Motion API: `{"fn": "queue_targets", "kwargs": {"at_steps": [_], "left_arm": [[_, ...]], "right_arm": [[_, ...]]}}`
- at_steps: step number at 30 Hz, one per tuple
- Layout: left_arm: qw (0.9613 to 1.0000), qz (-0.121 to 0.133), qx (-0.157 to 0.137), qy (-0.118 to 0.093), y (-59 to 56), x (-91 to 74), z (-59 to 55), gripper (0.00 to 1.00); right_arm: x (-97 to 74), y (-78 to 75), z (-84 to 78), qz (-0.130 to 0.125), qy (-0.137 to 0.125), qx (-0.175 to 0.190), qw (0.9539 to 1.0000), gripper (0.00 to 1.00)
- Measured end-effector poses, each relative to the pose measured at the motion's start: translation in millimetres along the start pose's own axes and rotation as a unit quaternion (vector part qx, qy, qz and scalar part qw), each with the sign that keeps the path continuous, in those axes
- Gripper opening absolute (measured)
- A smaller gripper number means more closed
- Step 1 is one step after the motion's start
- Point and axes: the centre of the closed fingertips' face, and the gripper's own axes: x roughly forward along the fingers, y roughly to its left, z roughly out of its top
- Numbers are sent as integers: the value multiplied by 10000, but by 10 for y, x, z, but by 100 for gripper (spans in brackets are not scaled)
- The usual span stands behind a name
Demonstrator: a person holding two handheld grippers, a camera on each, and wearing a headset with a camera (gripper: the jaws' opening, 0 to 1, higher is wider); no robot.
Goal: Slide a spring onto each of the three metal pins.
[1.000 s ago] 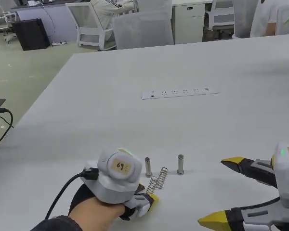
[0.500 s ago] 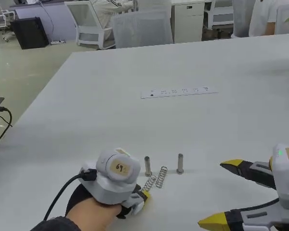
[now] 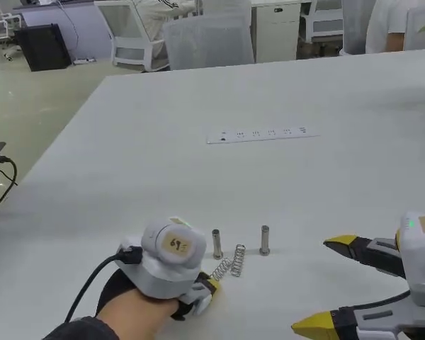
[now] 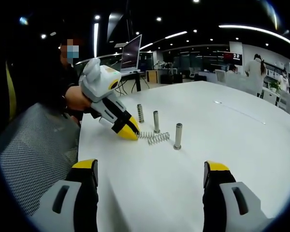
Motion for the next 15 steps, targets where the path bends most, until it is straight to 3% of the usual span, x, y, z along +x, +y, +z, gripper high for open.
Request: {"fn": "queue_targets", "kwargs": {"at_steps": [15], "left_arm": [[9992,-381,33,-107,-110,-346,79,2]], "right_arm": [[4,33,-1,23,36,-2,10000,88]]}}
